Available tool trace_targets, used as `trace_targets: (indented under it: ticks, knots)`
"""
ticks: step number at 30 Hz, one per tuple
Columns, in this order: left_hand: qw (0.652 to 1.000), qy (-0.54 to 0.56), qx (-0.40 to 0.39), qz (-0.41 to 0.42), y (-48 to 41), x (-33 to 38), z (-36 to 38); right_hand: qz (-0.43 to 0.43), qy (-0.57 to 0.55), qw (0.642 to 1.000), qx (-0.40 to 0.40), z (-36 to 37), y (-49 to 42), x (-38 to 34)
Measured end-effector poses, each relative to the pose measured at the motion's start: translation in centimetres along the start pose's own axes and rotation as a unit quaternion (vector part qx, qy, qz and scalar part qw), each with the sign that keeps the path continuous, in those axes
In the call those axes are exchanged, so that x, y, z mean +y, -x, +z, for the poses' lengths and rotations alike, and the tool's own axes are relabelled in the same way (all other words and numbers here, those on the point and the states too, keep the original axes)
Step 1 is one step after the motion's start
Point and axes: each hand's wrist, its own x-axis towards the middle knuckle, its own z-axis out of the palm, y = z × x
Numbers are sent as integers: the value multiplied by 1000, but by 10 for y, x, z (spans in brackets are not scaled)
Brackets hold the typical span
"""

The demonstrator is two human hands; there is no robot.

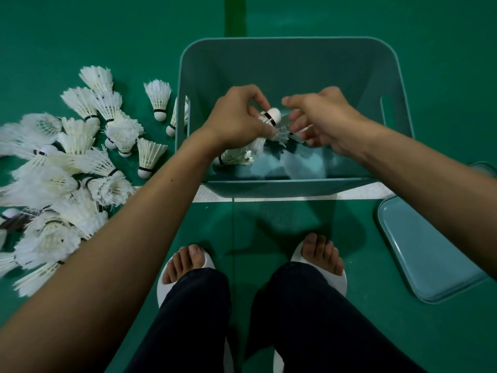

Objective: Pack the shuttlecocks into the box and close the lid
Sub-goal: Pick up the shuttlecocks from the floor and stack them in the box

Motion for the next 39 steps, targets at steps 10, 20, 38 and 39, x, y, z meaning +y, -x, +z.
trace_targets:
  ticks: [10, 20, 38, 39]
  knots:
    - [987, 138, 2, -83, -8, -1, -2, 178, -188, 954, -154, -5, -14, 7]
    - [958, -253, -82, -107, 4, 6, -10, -87, 179, 980, 17, 7, -12, 10]
    - [922, -306, -190, -140, 8, 6, -17, 71, 118, 987, -86, 78, -39, 1]
    - [923, -309, -187, -132, 13, 8, -21, 53, 168, 980, -97, 76, -35, -4]
